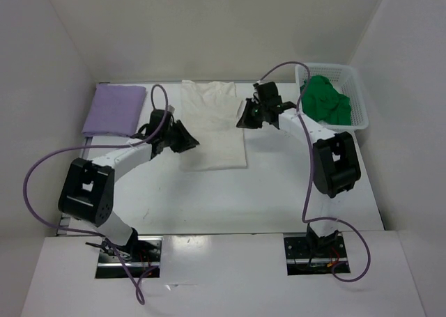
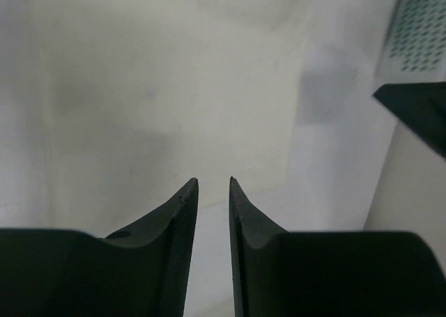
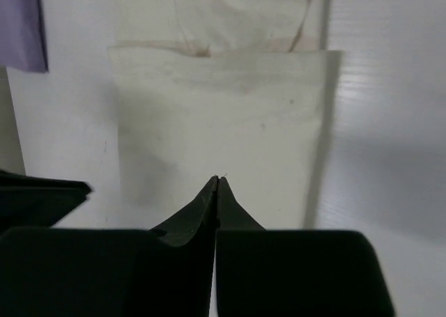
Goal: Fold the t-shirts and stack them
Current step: Fold the folded rectangular tshirt in 1/3 of the way
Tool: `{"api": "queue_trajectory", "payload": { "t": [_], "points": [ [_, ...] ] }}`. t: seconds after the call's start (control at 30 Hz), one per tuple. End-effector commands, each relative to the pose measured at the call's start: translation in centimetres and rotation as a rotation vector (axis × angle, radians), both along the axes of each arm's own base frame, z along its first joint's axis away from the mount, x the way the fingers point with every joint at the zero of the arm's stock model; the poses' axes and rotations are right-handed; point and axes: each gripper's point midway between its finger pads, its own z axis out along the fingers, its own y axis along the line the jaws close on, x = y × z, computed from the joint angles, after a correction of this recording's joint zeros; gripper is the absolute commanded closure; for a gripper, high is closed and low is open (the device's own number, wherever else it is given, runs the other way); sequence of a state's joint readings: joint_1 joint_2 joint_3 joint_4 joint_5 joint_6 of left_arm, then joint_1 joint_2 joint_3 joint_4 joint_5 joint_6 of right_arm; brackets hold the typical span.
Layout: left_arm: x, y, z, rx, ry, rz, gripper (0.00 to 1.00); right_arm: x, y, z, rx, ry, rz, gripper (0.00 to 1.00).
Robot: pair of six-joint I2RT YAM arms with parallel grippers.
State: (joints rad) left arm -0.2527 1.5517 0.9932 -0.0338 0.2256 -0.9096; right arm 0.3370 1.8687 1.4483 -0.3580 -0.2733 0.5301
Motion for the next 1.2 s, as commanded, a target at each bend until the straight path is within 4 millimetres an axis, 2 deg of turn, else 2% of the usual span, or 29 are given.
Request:
{"api": "queue_trajectory", "payload": {
  "t": [0.0,0.03,0.1,0.23,0.3,0.43,0.5,0.57,0.63,0.7,0.73,0.77,0.8,0.83,0.87,0.9,1.03,1.07,1.17],
  "points": [
    [-2.1,-1.1,-3.9,-0.035,0.117,-0.022,0.69,-3.9,3.7,-2.2,0.021,0.06,0.112,1.0],
    [-2.9,-0.5,-5.2,0.001,0.15,-0.011,0.69,-4.7,3.3,-3.4,0.026,0.077,0.101,1.0],
    [-3.5,-0.3,-5.6,0.009,0.15,-0.018,0.68,-6.1,3.6,-3.1,0.052,0.08,0.101,0.99],
    [-5.1,0.2,-7.8,0.032,0.203,-0.024,0.68,-8.6,2.4,-6.5,0.029,0.156,0.091,0.96],
    [-6.2,0.5,-9.7,0.048,0.264,-0.024,0.68,-9.2,2.0,-8.0,0.015,0.187,0.077,0.96],
    [-7.7,1.9,-11.6,0.117,0.316,-0.002,0.68,-11.0,0.6,-11.3,-0.036,0.273,0.029,0.96],
    [-8.4,2.6,-11.9,0.148,0.316,0.011,0.65,-11.3,0.5,-11.6,-0.034,0.269,0.029,0.96],
    [-9.4,3.3,-12.2,0.178,0.333,0.016,0.61,-11.6,0.6,-11.0,-0.018,0.266,0.029,0.95],
    [-9.6,3.7,-11.9,0.176,0.329,0.025,0.58,-11.2,0.9,-9.0,0.007,0.227,0.037,0.81],
    [-9.6,3.7,-10.6,0.168,0.301,0.026,0.54,-11.2,0.9,-7.7,0.014,0.211,0.038,0.71],
    [-9.7,3.7,-10.1,0.165,0.294,0.027,0.52,-11.0,0.9,-6.3,0.022,0.175,0.034,0.68],
    [-9.5,4.0,-8.9,0.156,0.265,0.039,0.48,-11.1,0.8,-5.9,0.024,0.172,0.034,0.66],
    [-9.6,4.2,-8.7,0.161,0.254,0.046,0.44,-11.6,0.6,-6.0,0.023,0.175,0.034,0.62],
    [-9.3,4.4,-7.9,0.147,0.233,0.063,0.44,-11.6,0.1,-5.9,0.024,0.173,0.023,0.61],
    [-9.6,4.5,-8.3,0.15,0.243,0.063,0.44,-11.8,-0.3,-5.4,0.036,0.17,0.005,0.59],
    [-9.5,4.6,-8.3,0.15,0.245,0.076,0.44,-12.5,-0.6,-6.5,0.027,0.191,0.003,0.58],
    [-10.4,5.0,-9.3,0.16,0.278,0.089,0.46,-13.4,-1.5,-7.9,0.017,0.23,-0.028,0.55],
    [-10.5,5.0,-9.6,0.16,0.278,0.089,0.46,-14.0,-1.3,-8.4,0.029,0.262,-0.022,0.55],
    [-10.6,5.1,-10.8,0.168,0.303,0.088,0.46,-14.0,-0.9,-9.3,0.042,0.287,-0.018,0.54]
  ]
}}
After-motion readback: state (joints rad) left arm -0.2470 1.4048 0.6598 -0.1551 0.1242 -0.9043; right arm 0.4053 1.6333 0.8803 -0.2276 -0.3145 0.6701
